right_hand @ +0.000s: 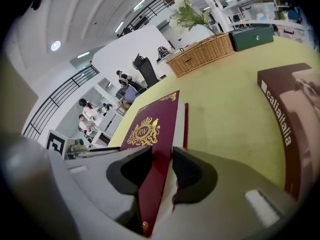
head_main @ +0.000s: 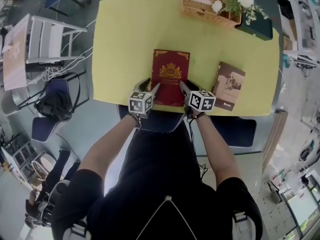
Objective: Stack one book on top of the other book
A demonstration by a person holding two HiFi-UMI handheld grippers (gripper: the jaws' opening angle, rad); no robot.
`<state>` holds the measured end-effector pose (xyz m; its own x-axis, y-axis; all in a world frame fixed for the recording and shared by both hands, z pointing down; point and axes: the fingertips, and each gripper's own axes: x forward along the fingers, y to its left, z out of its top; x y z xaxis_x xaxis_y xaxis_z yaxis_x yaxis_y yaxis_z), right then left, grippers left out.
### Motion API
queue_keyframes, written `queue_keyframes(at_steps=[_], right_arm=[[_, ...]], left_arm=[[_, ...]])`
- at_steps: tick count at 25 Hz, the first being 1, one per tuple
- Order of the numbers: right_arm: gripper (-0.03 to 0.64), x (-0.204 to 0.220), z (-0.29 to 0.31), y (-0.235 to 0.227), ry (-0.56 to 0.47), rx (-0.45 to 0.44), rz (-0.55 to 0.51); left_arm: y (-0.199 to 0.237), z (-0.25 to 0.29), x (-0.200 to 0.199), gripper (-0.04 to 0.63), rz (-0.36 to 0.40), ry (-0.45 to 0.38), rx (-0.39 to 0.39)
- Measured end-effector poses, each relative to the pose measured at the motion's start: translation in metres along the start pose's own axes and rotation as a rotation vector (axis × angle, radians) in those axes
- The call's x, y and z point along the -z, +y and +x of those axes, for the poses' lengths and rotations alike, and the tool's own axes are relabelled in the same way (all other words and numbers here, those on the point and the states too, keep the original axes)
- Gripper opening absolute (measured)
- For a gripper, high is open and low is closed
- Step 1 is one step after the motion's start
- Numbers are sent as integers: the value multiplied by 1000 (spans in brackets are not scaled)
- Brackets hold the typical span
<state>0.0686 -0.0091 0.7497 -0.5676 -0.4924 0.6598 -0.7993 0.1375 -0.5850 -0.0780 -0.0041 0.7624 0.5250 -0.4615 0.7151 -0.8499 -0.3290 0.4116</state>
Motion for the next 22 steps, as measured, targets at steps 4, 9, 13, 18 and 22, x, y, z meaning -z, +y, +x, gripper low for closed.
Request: queue_keyframes(at_steps=[4,9,13,18,22], right_arm=[[134,-1,-14,-6,-48,57,-37],[133,-28,-51,7,-132,111,-90],[69,-32,-78,55,-176,79,-146],[5,-10,-97,130,-191,30,-223],[5,18,-91,178,-148,25,-315]], left_arm=[[6,-23,-13,237,-20,-22,-63],[11,-66,-41,196,2,-84,-47],[8,-115,-50,52,-46,-126,-11],[-11,-157,-55,8,-115,-166,86],[-12,-180,-55,8,-141,-184,136]])
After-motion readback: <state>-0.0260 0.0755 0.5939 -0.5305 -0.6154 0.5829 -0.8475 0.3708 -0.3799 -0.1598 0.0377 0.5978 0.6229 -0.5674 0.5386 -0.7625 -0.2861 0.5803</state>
